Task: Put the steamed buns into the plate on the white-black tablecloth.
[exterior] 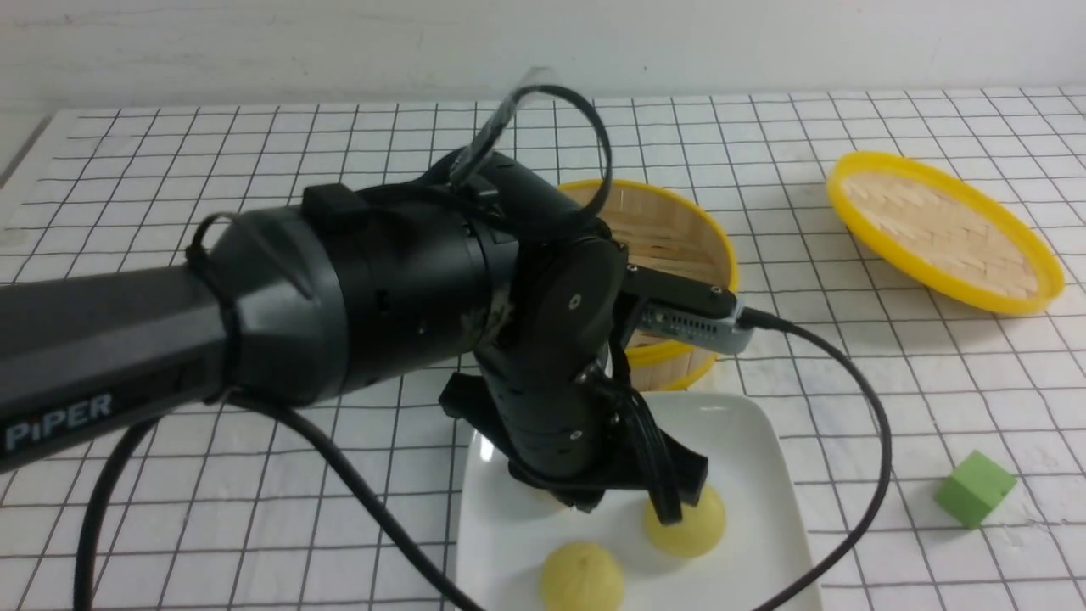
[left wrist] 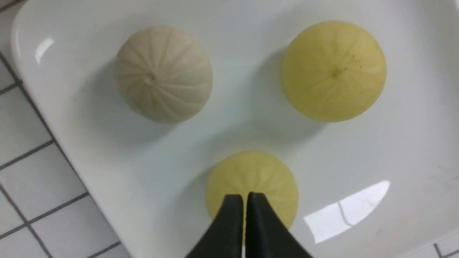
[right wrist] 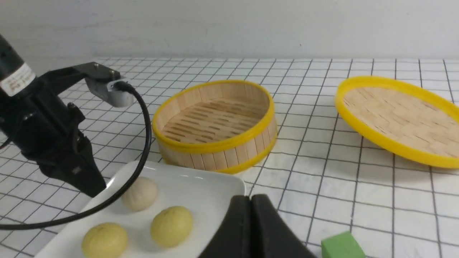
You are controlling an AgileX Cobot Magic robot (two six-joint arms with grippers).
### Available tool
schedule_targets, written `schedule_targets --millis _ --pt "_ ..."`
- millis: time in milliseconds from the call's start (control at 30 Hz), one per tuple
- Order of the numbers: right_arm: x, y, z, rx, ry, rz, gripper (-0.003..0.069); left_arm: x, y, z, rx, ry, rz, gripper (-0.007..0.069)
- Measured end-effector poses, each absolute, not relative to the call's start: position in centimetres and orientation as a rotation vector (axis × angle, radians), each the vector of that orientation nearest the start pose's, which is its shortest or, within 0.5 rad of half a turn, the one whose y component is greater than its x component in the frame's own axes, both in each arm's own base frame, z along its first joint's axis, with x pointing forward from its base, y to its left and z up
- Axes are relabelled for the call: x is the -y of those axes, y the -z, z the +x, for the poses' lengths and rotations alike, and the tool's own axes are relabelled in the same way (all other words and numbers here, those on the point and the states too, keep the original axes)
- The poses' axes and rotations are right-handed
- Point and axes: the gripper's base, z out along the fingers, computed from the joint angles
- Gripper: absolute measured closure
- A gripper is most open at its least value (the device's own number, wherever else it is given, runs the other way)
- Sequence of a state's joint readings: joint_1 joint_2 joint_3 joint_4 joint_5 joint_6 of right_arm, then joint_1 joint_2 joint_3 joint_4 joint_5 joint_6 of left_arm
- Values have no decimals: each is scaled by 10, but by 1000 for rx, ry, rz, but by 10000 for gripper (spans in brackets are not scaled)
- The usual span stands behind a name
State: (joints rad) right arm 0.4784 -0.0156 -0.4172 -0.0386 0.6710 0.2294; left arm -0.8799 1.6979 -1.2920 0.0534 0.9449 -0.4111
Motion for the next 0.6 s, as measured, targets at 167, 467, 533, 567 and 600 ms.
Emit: schedule_targets --millis 167,467,533,567,600 --pt "-11 -268 24 -1717 -483 -230 673 262 -253 223 -2790 171 712 622" --pt "-13 -265 26 -1684 -474 -271 669 262 -254 223 -2791 168 712 622" --pt "-14 -265 26 -1685 -491 -266 666 262 -254 223 -2791 168 712 622" --pt "-14 -265 26 -1684 -496 -264 665 262 -254 223 -2791 168 712 622" --pt "-15 -265 26 -1684 -500 -263 665 262 -254 223 -2791 168 712 622"
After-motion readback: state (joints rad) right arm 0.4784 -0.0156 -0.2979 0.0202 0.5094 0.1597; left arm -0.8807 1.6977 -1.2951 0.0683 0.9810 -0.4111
